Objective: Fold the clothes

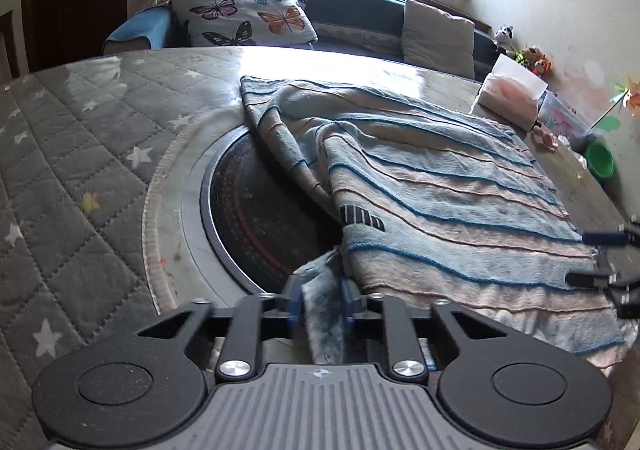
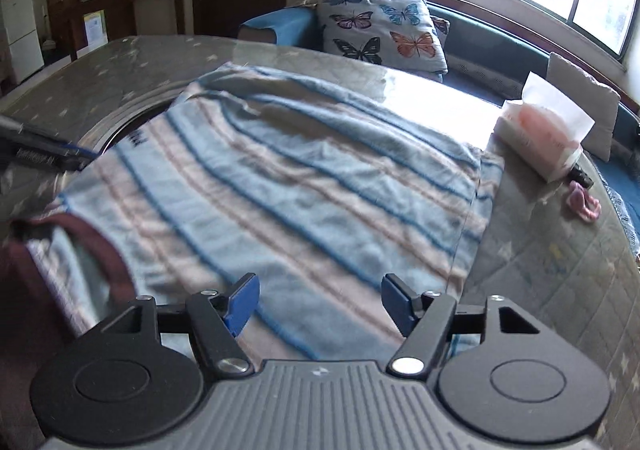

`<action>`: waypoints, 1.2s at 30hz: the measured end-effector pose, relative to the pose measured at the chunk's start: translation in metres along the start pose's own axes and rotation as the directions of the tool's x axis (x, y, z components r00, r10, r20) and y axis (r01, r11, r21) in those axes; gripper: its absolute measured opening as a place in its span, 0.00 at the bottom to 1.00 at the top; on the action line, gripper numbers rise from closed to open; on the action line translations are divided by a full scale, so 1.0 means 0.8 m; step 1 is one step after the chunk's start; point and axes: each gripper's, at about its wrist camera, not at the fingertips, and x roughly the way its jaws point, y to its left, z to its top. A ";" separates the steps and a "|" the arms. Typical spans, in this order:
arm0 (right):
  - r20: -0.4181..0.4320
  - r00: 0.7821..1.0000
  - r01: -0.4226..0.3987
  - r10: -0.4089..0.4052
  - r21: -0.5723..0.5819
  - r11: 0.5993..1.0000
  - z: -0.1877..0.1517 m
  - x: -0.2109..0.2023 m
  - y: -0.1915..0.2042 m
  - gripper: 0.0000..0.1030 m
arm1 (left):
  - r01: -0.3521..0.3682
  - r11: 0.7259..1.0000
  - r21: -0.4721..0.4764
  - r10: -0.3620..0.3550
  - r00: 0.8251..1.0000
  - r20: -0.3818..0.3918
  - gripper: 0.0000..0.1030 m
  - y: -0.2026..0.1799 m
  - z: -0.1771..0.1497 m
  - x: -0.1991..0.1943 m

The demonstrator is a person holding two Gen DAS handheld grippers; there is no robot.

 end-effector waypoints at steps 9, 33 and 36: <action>-0.020 0.999 0.041 -0.039 0.077 0.996 -0.037 -0.011 -0.005 0.70 | -0.126 0.991 -0.042 0.131 0.976 0.174 0.03 0.016 -0.004 -0.074; 0.028 1.000 -0.004 0.005 -0.029 1.000 -0.039 -0.035 0.029 0.75 | -0.268 0.941 -0.206 0.282 0.958 0.041 0.50 0.109 -0.072 -0.150; 0.046 0.995 -0.083 0.088 -0.084 0.993 -0.032 -0.045 0.057 0.75 | -0.236 0.951 -0.198 0.246 0.969 0.030 0.50 0.099 -0.089 -0.151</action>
